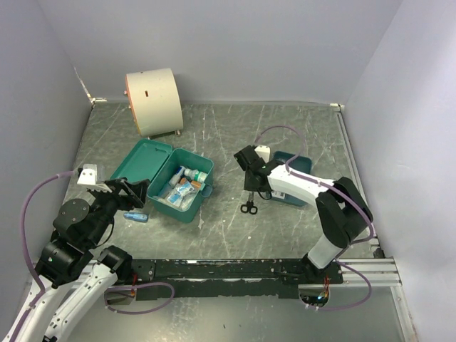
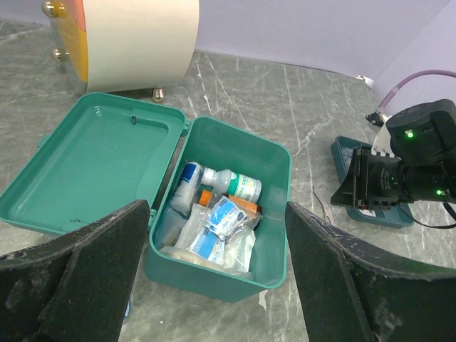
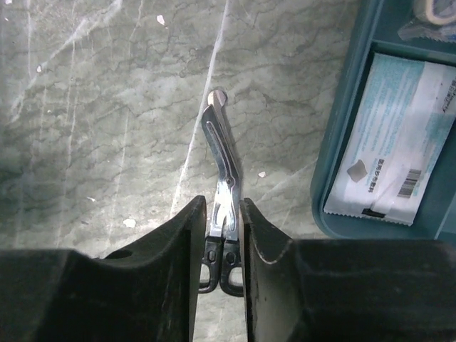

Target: Organize the medicine kit

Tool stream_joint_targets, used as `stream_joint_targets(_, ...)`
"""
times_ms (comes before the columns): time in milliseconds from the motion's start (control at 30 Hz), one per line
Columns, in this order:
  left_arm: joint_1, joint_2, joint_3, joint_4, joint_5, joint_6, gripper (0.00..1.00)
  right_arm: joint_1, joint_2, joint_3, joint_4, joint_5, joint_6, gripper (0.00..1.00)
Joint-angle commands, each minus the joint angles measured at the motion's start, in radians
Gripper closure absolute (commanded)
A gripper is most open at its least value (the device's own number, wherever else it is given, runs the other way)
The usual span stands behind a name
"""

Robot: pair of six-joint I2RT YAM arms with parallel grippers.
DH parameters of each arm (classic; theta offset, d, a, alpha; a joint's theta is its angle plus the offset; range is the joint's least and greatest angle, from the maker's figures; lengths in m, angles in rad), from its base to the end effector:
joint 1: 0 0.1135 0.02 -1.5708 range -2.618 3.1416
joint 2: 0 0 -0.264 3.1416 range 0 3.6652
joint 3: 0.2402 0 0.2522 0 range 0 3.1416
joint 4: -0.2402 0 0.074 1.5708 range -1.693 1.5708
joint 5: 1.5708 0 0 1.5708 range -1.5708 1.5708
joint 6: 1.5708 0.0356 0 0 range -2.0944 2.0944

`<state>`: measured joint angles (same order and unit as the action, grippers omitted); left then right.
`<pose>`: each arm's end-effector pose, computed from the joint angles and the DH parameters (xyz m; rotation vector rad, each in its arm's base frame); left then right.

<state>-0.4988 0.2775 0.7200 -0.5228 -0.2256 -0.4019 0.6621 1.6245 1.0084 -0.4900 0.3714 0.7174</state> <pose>0.0654 -0.0266 0.3362 -0.0931 1.6703 -0.4986 0.2578 0.1846 0.1887 0.1840 2.5487 0.0144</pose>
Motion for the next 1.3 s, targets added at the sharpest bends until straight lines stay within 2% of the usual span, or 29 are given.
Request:
stream_joint_targets(0, 0.006, -0.008, 0.013, -0.005, -0.012, -0.009, 0.12, -0.005, 0.067, 0.037, -0.005, -0.012, -0.020, 0.72)
stream_joint_targets(300, 0.007, -0.008, 0.015, -0.006, -0.012, -0.008, 0.12, -0.046, 0.126, 0.024, 0.008, -0.065, -0.020, 0.69)
stream_joint_targets(467, 0.006, -0.007, 0.014, -0.005, -0.013, -0.007, 0.12, -0.079, 0.159, 0.000, 0.043, -0.153, -0.045, 0.71)
stream_joint_targets(600, 0.006, -0.008, 0.014, -0.006, -0.015, -0.009, 0.12, -0.082, 0.200, 0.001, 0.048, -0.185, -0.061, 0.78)
stream_joint_targets(733, 0.006, -0.008, 0.015, -0.006, -0.015, -0.009, 0.12, -0.082, 0.207, -0.001, 0.048, -0.173, -0.062, 0.93)
stream_joint_targets(833, 0.006, -0.008, 0.014, -0.005, -0.014, -0.008, 0.12, -0.081, 0.171, 0.000, 0.047, -0.144, -0.060, 0.98)
stream_joint_targets(1267, 0.006, -0.006, 0.013, -0.004, -0.010, -0.007, 0.12, -0.081, -0.058, -0.029, 0.012, -0.015, -0.075, 0.98)
